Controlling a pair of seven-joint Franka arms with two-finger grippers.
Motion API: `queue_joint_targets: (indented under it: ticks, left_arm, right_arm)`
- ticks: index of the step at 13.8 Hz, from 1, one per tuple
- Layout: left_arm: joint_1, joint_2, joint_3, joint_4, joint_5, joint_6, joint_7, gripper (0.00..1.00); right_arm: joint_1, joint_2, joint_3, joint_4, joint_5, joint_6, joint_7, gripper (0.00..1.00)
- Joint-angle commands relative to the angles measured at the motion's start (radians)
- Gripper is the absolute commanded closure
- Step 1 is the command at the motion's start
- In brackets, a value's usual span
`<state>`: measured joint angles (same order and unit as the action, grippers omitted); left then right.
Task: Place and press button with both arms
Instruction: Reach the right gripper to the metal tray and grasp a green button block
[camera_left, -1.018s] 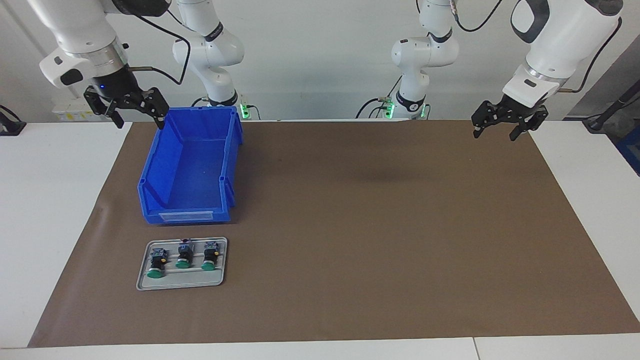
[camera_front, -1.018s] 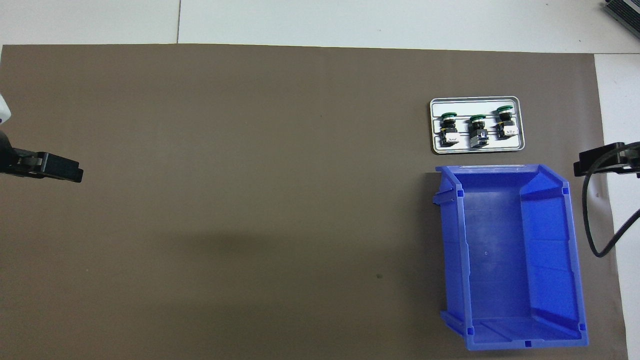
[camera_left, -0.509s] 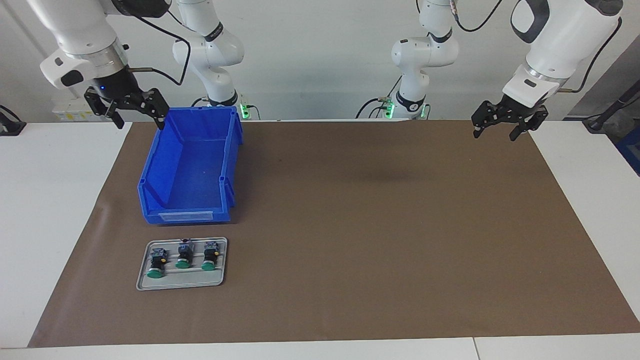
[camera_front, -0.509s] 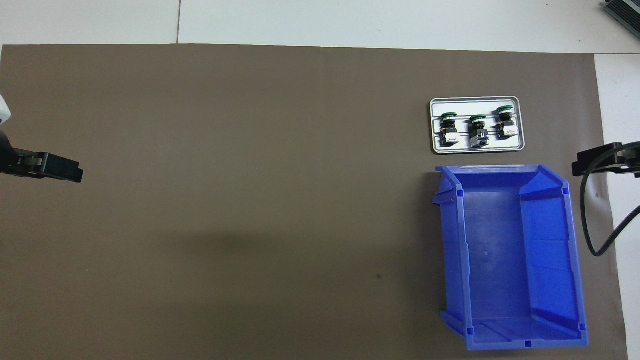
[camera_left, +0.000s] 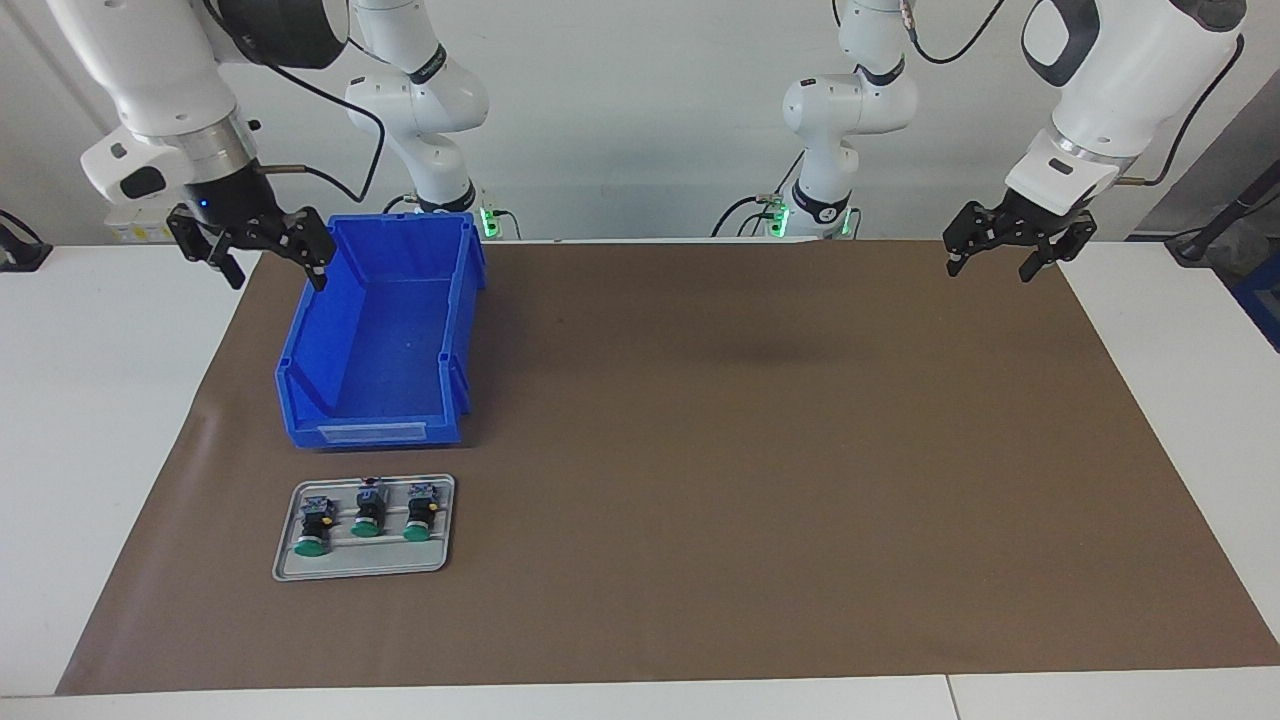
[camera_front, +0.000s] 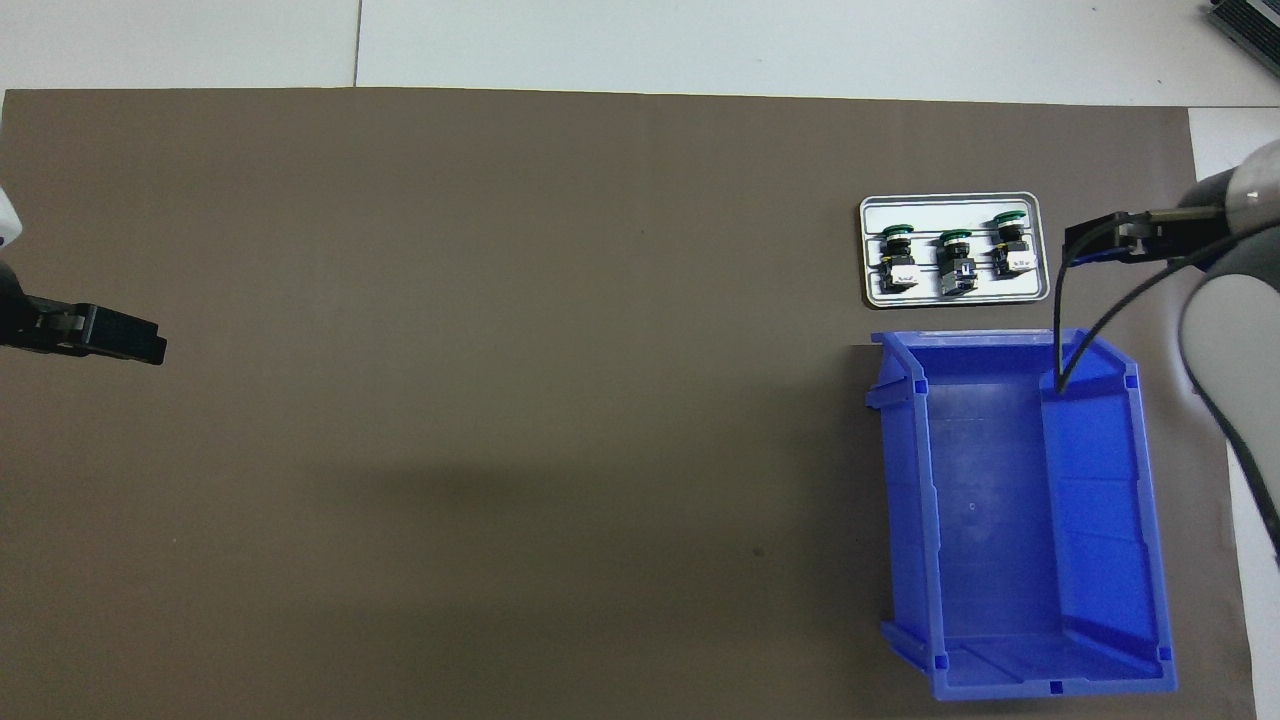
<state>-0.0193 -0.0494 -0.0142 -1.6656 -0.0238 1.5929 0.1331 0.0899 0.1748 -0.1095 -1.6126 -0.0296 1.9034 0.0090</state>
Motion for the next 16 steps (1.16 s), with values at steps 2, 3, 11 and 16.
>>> queue_joint_targets:
  ticks: [2,3,11,16]
  left_arm:
    - [0.007,-0.023,-0.004,-0.025,0.01,0.006,-0.007,0.0]
    - [0.007,-0.023,-0.004,-0.025,0.01,0.007,-0.007,0.0]
    - [0.007,-0.023,-0.004,-0.025,0.01,0.006,-0.007,0.0]
    - [0.007,-0.023,-0.004,-0.025,0.01,0.006,-0.007,0.0]
  right_arm:
    - [0.001,0.224,0.004,0.048,0.002,0.204,0.0,0.0]
    - [-0.001,0.256,0.002,0.042,0.054,0.259,0.0,0.0]
    - [-0.016,0.348,0.002,-0.085,0.132,0.433,-0.167,0.0]
    - [-0.019,0.342,0.002,-0.102,0.132,0.421,-0.254,1.0]
